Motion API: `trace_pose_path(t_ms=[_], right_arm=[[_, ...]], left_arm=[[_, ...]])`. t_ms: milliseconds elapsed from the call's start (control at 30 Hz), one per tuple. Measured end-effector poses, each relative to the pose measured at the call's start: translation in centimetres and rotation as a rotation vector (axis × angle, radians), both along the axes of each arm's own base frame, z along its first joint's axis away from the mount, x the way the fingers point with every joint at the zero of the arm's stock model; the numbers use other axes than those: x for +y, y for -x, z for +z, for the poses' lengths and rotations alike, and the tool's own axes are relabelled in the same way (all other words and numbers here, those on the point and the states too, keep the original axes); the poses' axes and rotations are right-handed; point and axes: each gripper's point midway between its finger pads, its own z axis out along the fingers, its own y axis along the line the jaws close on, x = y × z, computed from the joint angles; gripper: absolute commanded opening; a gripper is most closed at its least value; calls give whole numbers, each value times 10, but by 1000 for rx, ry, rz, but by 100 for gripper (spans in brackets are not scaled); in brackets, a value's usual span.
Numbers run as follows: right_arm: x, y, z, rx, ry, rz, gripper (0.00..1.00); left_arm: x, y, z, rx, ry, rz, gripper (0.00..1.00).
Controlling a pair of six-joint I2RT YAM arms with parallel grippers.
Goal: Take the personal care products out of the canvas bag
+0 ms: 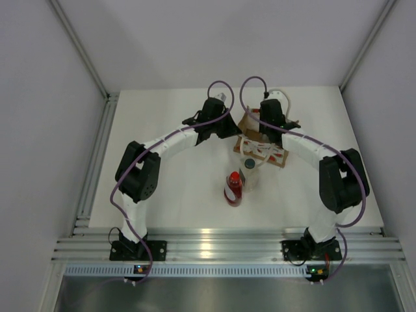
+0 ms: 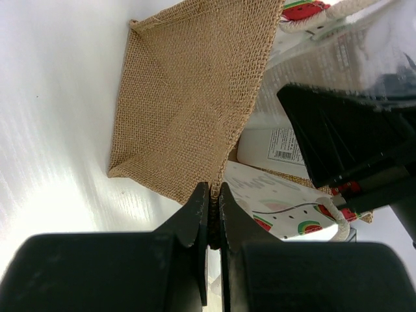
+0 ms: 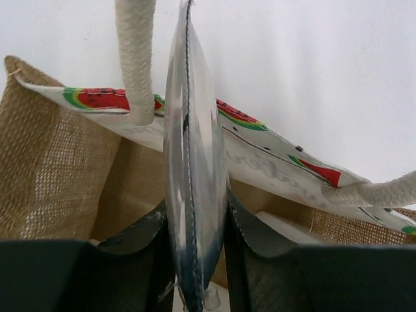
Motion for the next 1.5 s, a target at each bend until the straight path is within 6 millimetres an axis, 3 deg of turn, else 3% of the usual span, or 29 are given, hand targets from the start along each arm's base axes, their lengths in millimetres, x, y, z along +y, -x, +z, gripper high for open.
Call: trace_pose_path(t_ms=[300,600,1133,1500], right_arm=[[7,17,13,-36,-36,97,0],[10,18,32,-76,-51,148,0],[14,37,112,-233,-140,222,0],[14,76,137,-201,-170,296,0]], left_arm=[[0,0,0,-1,-1,3,0],[1,-1,0,-1,-2,6,0],[1,-1,0,-2,-4,10,0],[1,-2,0,-3,-5,13,0]])
